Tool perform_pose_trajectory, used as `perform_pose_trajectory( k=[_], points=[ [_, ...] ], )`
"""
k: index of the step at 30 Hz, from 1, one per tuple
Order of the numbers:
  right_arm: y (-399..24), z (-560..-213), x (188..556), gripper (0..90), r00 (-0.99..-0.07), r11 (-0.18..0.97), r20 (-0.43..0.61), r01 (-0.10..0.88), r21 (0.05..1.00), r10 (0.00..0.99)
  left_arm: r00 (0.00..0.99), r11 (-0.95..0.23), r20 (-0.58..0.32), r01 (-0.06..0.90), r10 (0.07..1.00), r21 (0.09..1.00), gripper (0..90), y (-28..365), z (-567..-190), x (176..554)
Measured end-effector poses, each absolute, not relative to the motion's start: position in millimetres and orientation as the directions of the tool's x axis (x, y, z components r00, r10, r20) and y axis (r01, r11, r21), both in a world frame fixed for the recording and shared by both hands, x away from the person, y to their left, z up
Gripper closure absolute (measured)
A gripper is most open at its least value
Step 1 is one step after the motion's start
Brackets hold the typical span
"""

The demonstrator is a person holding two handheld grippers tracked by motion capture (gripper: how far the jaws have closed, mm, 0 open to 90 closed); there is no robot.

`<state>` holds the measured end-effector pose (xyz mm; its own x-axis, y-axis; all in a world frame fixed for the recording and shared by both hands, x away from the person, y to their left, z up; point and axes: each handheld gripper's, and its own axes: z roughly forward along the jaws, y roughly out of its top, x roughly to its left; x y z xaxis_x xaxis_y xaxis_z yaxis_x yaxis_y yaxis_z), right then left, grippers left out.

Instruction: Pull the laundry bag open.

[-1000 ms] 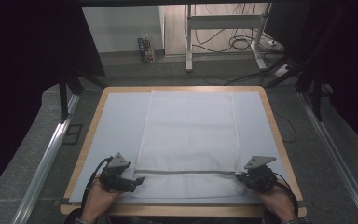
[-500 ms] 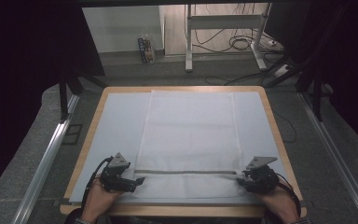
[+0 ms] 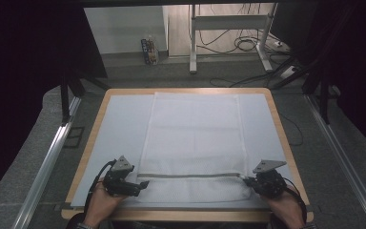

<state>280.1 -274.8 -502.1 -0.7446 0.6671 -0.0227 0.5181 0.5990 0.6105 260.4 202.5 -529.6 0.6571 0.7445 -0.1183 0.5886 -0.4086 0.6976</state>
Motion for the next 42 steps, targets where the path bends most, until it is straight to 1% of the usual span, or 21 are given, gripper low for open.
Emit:
perform_pose_trajectory(
  k=[8, 10, 11, 13, 15, 19, 21, 31, 39, 42],
  points=[
    [-276, -495, 277, 85.3, -0.762, 0.588, -0.042, 0.462, 0.664, 0.646, 0.678, -0.404, -0.149, 0.584, 0.720, 0.704, 12.4, 188, -524, 264],
    [-274, -492, 276, 85.4, -0.773, 0.601, -0.063, 0.436, 0.670, 0.631, 0.701, -0.394, -0.174, 0.568, 0.691, 0.722, 8.8, 179, -518, 267],
    [-274, -492, 276, 85.4, -0.773, 0.601, -0.063, 0.436, 0.670, 0.631, 0.701, -0.394, -0.174, 0.568, 0.691, 0.722, 8.2, 179, -518, 267],
    [-275, -490, 275, 85.4, -0.778, 0.601, -0.073, 0.419, 0.681, 0.624, 0.721, -0.376, -0.212, 0.561, 0.660, 0.737, 8.5, 165, -511, 275],
    [-275, -489, 274, 85.4, -0.776, 0.597, -0.071, 0.419, 0.684, 0.627, 0.731, -0.384, -0.213, 0.556, 0.648, 0.737, 9.2, 160, -510, 278],
    [-277, -487, 273, 85.4, -0.776, 0.585, -0.070, 0.410, 0.700, 0.627, 0.774, -0.441, -0.179, 0.516, 0.608, 0.734, 9.9, 131, -504, 289],
    [-278, -486, 273, 85.4, -0.775, 0.578, -0.065, 0.409, 0.707, 0.628, 0.802, -0.465, -0.171, 0.489, 0.573, 0.738, 9.9, 112, -501, 298],
    [-277, -485, 272, 85.1, -0.776, 0.581, -0.082, 0.393, 0.713, 0.626, 0.870, -0.521, -0.147, 0.408, 0.470, 0.750, 9.9, 26, -490, 330],
    [-277, -484, 271, 84.9, -0.776, 0.581, -0.088, 0.387, 0.716, 0.625, 0.921, -0.599, -0.080, 0.312, 0.381, 0.737, 8.8, -36, -489, 339],
    [-277, -483, 271, 84.9, -0.776, 0.583, -0.090, 0.385, 0.716, 0.624, 0.930, -0.613, -0.070, 0.294, 0.362, 0.733, 8.6, -52, -490, 340]
  ],
)
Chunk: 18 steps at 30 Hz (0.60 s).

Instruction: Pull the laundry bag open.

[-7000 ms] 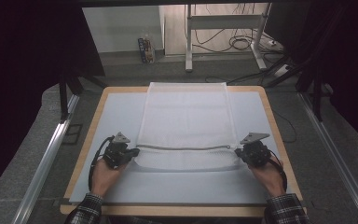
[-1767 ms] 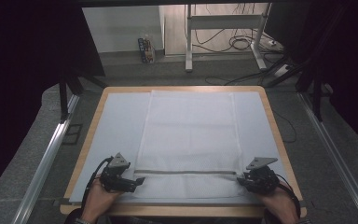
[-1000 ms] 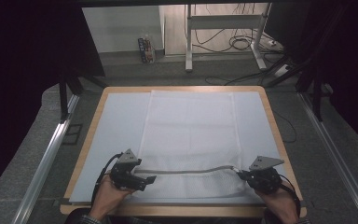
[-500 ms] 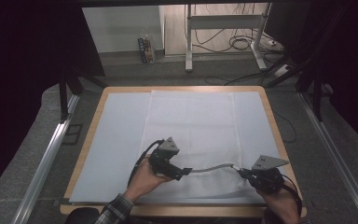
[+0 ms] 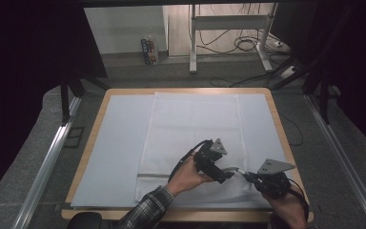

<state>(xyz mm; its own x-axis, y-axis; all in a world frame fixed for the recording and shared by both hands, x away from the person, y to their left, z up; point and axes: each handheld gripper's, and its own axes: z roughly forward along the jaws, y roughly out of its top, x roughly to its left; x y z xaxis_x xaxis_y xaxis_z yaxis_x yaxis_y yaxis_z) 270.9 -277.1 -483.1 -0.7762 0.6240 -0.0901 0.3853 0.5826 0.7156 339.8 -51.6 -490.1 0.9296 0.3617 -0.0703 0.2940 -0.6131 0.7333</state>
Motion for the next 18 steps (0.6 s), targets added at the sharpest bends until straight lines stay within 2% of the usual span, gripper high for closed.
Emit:
perform_pose_trajectory(
  k=[8, 16, 18],
  points=[
    [-276, -482, 269, 85.0, -0.780, 0.588, -0.099, 0.375, 0.717, 0.618, 0.927, -0.637, -0.049, 0.294, 0.373, 0.712, 8.5, -74, -497, 345],
    [-275, -484, 270, 85.2, -0.780, 0.606, -0.105, 0.385, 0.696, 0.617, 0.898, -0.584, -0.096, 0.357, 0.430, 0.729, 8.7, -67, -498, 353],
    [-275, -484, 271, 85.2, -0.782, 0.606, -0.103, 0.385, 0.697, 0.615, 0.903, -0.587, -0.093, 0.349, 0.420, 0.730, 8.7, -63, -497, 354]
  ],
)
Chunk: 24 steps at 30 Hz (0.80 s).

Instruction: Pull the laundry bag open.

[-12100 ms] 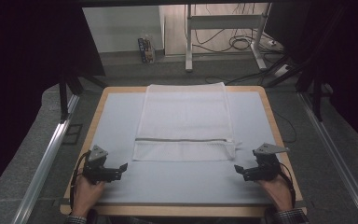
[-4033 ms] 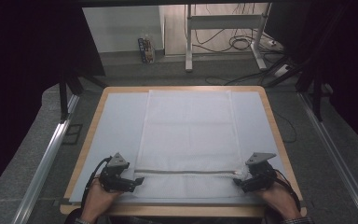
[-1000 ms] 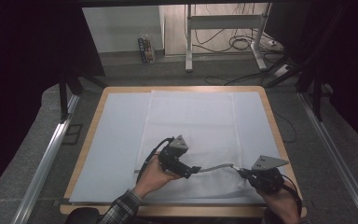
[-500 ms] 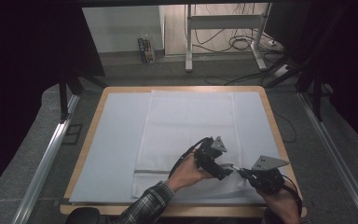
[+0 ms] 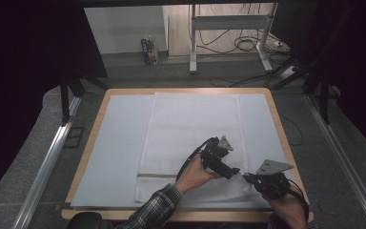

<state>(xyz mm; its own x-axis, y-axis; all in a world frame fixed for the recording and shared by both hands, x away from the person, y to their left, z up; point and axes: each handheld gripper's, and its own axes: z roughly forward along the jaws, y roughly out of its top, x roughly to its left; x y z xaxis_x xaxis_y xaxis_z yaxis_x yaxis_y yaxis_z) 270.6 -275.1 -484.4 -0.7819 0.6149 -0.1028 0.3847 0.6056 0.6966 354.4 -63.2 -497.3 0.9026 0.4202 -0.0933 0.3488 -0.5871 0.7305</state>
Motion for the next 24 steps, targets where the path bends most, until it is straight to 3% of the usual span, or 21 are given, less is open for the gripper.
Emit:
perform_pose_trajectory(
  k=[12, 18, 21, 24],
  points=[
    [-276, -484, 270, 85.2, -0.782, 0.610, -0.109, 0.382, 0.694, 0.614, 0.918, -0.621, -0.052, 0.307, 0.392, 0.721, 9.8, -76, -498, 353],
    [-275, -484, 270, 85.4, -0.785, 0.612, -0.108, 0.381, 0.693, 0.610, 0.894, -0.565, -0.080, 0.346, 0.441, 0.749, 9.5, -81, -501, 356],
    [-274, -485, 270, 85.4, -0.789, 0.618, -0.105, 0.383, 0.687, 0.606, 0.884, -0.589, -0.021, 0.328, 0.467, 0.739, 10.3, -84, -502, 358],
    [-274, -486, 270, 85.4, -0.789, 0.621, -0.108, 0.382, 0.684, 0.605, 0.882, -0.594, -0.020, 0.335, 0.472, 0.731, 10.4, -85, -503, 360]
  ],
)
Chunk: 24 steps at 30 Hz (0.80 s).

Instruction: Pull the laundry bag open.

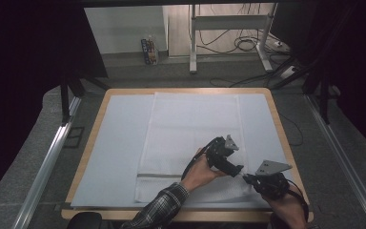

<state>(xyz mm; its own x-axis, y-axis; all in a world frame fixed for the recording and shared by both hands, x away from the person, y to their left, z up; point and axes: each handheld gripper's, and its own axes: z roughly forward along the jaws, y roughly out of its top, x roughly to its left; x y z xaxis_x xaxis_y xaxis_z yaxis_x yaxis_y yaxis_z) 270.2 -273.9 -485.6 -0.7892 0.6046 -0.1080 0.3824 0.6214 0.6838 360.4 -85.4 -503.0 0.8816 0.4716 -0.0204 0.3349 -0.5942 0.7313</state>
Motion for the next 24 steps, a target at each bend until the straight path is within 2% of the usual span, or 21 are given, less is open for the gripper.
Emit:
perform_pose_trajectory(
  k=[6, 12, 18, 21, 24],
  points=[
    [-275.2, -485.9, 271.1, 85.3, -0.785, 0.617, -0.104, 0.389, 0.684, 0.611, 0.906, -0.571, -0.092, 0.335, 0.412, 0.749, 10.3, -78.8, -498.0, 360.7],
    [-275.5, -485.2, 270.7, 85.2, -0.783, 0.614, -0.105, 0.388, 0.687, 0.613, 0.925, -0.599, -0.088, 0.309, 0.369, 0.738, 10.2, -84.0, -503.6, 356.8],
    [-274.6, -485.6, 270.7, 85.2, -0.785, 0.616, -0.105, 0.388, 0.685, 0.611, 0.897, -0.590, -0.068, 0.343, 0.437, 0.731, 10.1, -85.6, -506.0, 360.6],
    [-274.2, -486.4, 271.1, 85.3, -0.785, 0.621, -0.105, 0.392, 0.679, 0.611, 0.877, -0.605, 0.003, 0.329, 0.481, 0.724, 11.3, -86.0, -503.6, 361.2],
    [-275.0, -487.3, 271.8, 85.3, -0.782, 0.626, -0.109, 0.397, 0.671, 0.613, 0.871, -0.613, 0.019, 0.329, 0.490, 0.718, 13.4, -80.3, -499.6, 363.0]
  ],
)
